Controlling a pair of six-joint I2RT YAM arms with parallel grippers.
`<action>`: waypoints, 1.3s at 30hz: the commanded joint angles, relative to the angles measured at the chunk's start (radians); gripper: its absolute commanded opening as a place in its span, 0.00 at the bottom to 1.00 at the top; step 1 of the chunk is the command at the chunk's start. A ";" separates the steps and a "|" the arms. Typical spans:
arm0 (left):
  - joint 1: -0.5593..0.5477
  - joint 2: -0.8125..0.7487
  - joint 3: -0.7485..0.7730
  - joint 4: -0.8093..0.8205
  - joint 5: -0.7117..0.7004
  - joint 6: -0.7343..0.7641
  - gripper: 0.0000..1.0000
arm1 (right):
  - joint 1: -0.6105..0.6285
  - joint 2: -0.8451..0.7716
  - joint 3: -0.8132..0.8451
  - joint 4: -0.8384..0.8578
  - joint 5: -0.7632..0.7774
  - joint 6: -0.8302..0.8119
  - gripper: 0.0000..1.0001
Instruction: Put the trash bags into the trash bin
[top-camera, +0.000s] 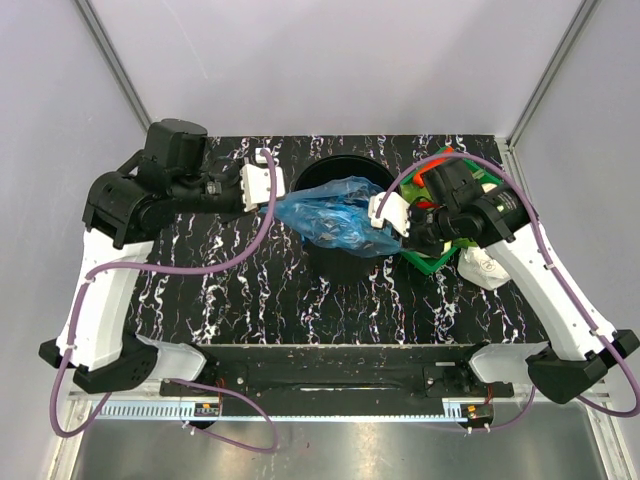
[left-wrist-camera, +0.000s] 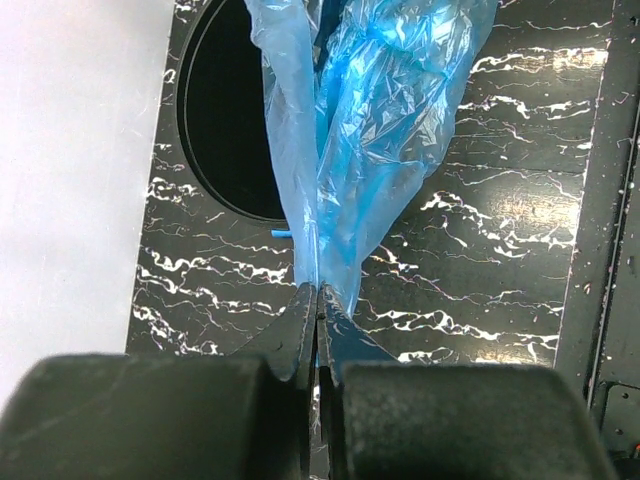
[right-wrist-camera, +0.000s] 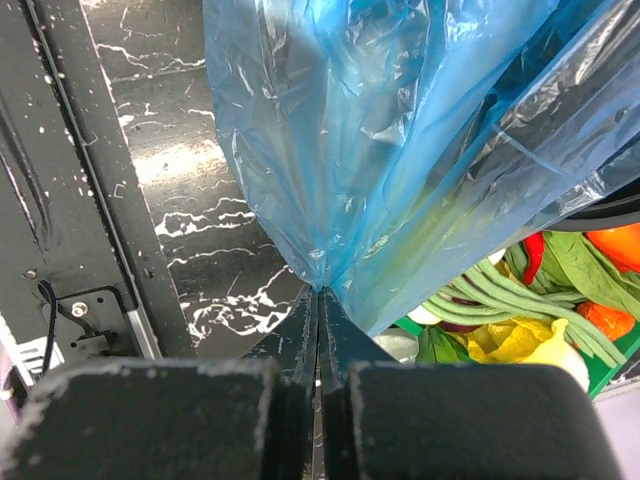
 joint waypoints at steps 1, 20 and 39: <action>0.002 0.003 -0.005 0.020 0.036 0.010 0.00 | -0.005 -0.018 -0.026 -0.027 0.074 -0.033 0.00; -0.003 -0.037 -0.132 -0.075 -0.007 0.079 0.00 | -0.025 0.102 0.037 -0.004 0.186 -0.094 0.00; 0.015 0.009 -0.340 0.228 -0.303 0.022 0.00 | -0.026 0.161 0.106 0.070 0.334 -0.116 0.25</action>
